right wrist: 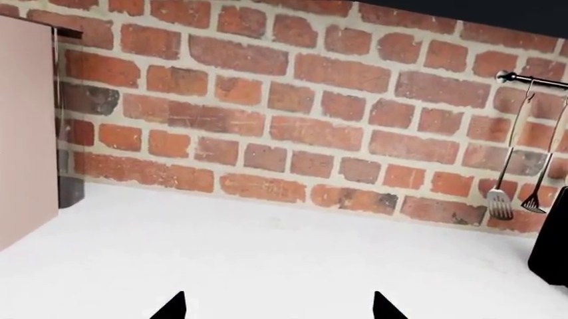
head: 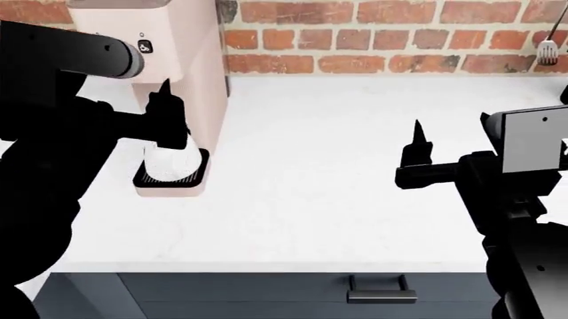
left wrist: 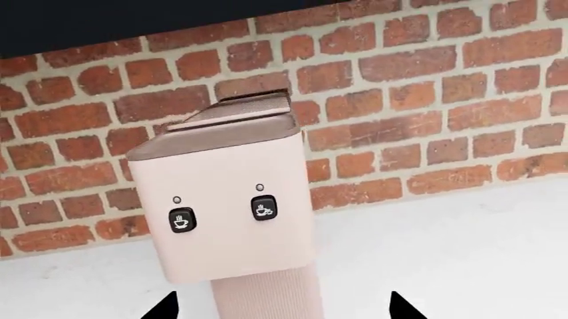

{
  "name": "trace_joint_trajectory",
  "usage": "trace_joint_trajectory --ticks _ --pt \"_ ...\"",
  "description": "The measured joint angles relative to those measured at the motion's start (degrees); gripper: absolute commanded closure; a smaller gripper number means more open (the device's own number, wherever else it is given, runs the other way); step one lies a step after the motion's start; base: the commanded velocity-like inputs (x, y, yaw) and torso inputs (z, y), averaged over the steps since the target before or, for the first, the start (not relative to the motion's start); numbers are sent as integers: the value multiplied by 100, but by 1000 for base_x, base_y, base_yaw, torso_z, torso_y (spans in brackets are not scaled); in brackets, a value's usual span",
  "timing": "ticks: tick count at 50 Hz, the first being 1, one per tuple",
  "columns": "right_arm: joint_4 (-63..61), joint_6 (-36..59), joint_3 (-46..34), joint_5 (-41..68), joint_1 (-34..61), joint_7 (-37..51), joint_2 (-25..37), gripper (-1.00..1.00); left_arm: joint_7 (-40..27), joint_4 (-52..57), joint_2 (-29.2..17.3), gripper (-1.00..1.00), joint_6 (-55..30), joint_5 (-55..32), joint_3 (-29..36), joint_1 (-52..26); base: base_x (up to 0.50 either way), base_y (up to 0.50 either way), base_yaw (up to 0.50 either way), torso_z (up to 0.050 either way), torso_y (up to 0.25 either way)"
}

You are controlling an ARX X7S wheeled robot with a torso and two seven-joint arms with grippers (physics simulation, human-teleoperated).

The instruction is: Press the button on the coffee machine to serve coffee.

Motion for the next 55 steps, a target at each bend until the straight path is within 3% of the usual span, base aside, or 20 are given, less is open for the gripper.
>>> trace_joint_trajectory --ticks 12,13,26,55 --pt "30 -36 -2 23 -53 29 -24 -100 -693 -250 -140 -100 161 -803 463 -588 0 0 0 0 0" --pt "31 -36 -3 25 -54 30 -24 -100 -722 -263 -144 100 176 -831 498 -618 0 0 0 0 0" --pt "50 -49 -13 50 -69 51 -18 -100 -786 -453 -235 100 384 -643 846 -795 0 0 0 0 0" --pt "188 -212 -3 120 -189 94 -60 -100 -229 -736 -222 100 1115 760 1620 -772 0 0 0 0 0"
